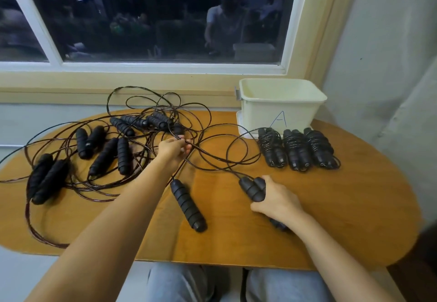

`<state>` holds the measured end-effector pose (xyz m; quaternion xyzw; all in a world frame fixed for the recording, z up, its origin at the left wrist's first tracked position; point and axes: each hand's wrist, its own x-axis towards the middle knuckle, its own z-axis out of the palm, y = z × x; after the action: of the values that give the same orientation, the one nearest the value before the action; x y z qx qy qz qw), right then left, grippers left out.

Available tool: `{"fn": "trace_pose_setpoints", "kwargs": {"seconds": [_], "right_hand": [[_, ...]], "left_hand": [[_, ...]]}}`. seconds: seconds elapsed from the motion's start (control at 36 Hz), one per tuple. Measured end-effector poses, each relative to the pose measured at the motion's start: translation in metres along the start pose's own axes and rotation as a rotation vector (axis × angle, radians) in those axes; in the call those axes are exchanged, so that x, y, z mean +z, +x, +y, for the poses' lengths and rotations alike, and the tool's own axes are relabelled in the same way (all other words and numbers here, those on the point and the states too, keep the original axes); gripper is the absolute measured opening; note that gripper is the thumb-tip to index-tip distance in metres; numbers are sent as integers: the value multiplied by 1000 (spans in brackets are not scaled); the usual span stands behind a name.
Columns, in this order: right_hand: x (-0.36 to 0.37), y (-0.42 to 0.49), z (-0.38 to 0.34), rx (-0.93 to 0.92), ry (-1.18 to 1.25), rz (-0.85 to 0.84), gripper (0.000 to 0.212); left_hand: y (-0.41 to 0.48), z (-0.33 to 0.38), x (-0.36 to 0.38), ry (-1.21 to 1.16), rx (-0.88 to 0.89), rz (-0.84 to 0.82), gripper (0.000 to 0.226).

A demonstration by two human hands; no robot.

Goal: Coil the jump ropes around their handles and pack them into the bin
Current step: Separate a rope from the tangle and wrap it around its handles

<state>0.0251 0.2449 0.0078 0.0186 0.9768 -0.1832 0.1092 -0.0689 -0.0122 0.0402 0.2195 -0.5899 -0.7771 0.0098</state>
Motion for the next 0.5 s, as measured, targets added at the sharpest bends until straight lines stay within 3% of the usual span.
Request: {"fn": "trace_pose_setpoints", "kwargs": {"seconds": [0.14,0.25,0.39,0.44,0.5], "right_hand": [[7,10,-1,-103,-150,59,86],[-3,18,-6,-133,-319,68,84],[-22,30,-28,-249,-198,491,76],[-29,41,-41,-358,-129,472,75],[-34,53,-50,-423,-125,383,57]], "left_hand": [[-5,-8,-4,-4,-15,-110,7],[-7,5,0,-53,62,-186,15],[-10,32,14,-71,49,-252,14],[-12,43,19,-61,29,-288,16],[-8,53,18,-45,22,-309,16]]}}
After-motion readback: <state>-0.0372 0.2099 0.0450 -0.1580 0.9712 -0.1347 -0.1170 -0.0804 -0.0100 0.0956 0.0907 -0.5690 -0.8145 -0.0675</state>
